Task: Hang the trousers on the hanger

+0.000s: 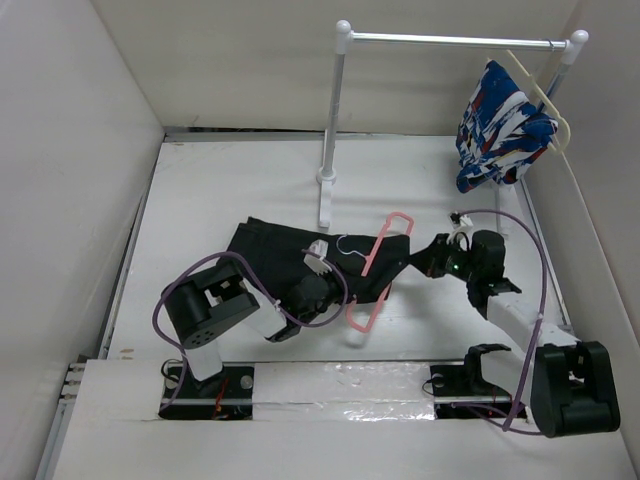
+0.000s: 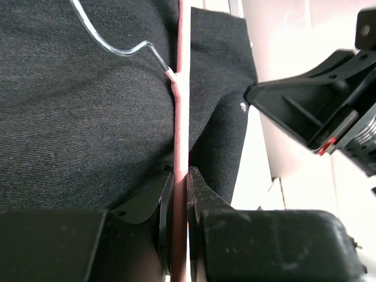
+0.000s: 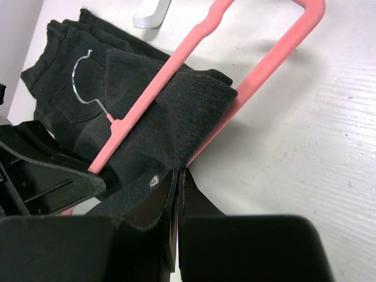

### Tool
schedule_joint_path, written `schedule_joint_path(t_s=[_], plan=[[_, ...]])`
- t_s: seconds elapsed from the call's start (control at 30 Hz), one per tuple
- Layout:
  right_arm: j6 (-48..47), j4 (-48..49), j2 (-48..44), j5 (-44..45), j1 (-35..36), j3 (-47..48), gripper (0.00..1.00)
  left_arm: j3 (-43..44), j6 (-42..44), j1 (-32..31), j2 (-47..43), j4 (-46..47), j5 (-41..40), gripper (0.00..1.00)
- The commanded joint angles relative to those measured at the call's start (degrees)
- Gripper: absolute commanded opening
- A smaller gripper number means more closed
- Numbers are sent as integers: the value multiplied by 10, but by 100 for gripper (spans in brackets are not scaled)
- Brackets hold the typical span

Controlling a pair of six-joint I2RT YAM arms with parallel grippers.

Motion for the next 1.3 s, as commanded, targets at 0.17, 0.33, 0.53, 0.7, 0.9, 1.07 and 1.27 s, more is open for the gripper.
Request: schedule_joint_path(t_s=[0.17,0.33,0.53,0.7,0.9,1.07,1.27], plan=[[-23,49,41,34,-2,42,0,75,33,-46,56,-67,-10,0],[-11,93,80,39,39,23,0,131,-5,-69,133,-62,-9,0],[-11,76,68,45,57,35,0,181,-28,-69,173,-109,-50,0],[-55,-6,18,40,-1,43,0,144,-19,-49,117,-170,-134,0],[-67,-18,-27,-20,-97,26,0,37,-14,8,54,-169,-158,0],[-52,9,-9,-79,-163,24,0,7,13,17,18,-182,-179,0],[-5,35,9,-154,-237,57,0,-9,11,29,22,-190,-188,0]])
